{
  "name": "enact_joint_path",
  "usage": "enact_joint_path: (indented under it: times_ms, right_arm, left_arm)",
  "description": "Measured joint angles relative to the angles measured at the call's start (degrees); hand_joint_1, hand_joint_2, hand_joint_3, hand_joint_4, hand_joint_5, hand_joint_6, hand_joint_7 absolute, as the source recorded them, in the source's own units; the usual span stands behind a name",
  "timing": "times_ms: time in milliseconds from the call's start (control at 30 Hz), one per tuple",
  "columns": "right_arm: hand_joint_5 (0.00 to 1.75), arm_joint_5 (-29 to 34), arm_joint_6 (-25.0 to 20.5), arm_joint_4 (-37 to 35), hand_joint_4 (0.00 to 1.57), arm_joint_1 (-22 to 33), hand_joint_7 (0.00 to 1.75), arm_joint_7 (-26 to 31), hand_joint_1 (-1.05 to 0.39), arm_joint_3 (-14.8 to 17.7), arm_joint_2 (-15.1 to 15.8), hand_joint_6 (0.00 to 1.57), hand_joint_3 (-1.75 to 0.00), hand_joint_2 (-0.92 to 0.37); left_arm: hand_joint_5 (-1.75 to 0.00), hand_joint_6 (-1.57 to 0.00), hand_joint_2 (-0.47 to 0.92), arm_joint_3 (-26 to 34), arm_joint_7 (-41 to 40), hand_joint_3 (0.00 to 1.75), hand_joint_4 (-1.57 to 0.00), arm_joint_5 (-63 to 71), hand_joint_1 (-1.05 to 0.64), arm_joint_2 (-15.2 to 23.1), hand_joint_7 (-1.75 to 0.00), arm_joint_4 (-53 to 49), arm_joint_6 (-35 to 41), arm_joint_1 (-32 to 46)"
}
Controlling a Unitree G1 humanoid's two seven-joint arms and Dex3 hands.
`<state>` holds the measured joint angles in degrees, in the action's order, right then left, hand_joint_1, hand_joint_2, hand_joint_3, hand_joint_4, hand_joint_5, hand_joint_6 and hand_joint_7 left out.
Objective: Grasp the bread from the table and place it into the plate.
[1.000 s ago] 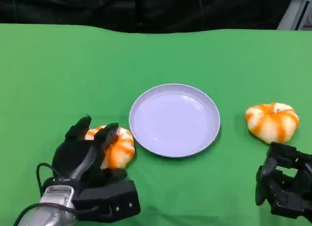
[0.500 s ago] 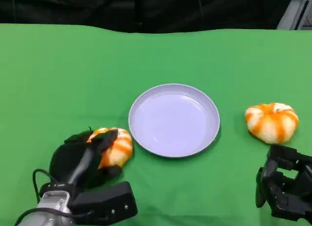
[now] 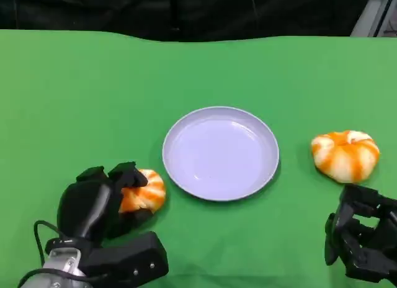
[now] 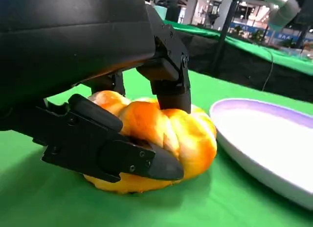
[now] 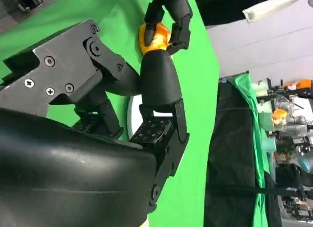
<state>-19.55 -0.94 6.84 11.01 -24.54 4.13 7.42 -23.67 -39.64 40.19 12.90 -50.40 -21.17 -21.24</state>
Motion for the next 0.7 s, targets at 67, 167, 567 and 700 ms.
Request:
enact_joint_path:
  times_ms: [67, 167, 567, 700]
  right_arm:
    - [1.71, 0.0, 0.0, 0.0, 0.88, 0.0, 1.46, 0.0, -0.12, 0.0, 0.0, 0.86, -1.18, -0.51]
    - [1.70, -0.1, 0.1, 0.2, 0.89, 0.3, 1.46, -0.1, -0.13, 0.1, 0.0, 0.86, -1.18, -0.51]
    - [1.70, -0.1, 0.1, 0.4, 0.89, 0.3, 1.46, -0.1, -0.12, 0.1, 0.1, 0.86, -1.17, -0.52]
    - [1.70, -0.1, 0.0, 1.2, 0.90, 0.5, 1.47, 0.0, -0.11, 0.0, 0.1, 0.87, -1.20, -0.50]
  left_arm:
    - [-1.75, -0.77, 0.83, 0.3, -0.1, 0.52, -0.76, 0.0, -0.01, 0.1, -1.44, 0.1, -0.1, 0.2]
    - [-1.75, -0.80, 0.72, 1.8, 0.0, 0.75, -0.78, -0.5, 0.00, 1.3, -1.41, 6.2, -0.4, 2.5]
    - [-1.74, -0.77, 0.60, 4.9, 4.4, 0.99, -0.80, -0.6, -0.08, 2.5, -1.46, 24.2, 0.6, 2.0]
    - [-1.74, -0.78, 0.64, 3.5, 8.4, 0.90, -0.76, 0.3, -0.09, -0.5, -1.38, 24.7, 3.2, -1.9]
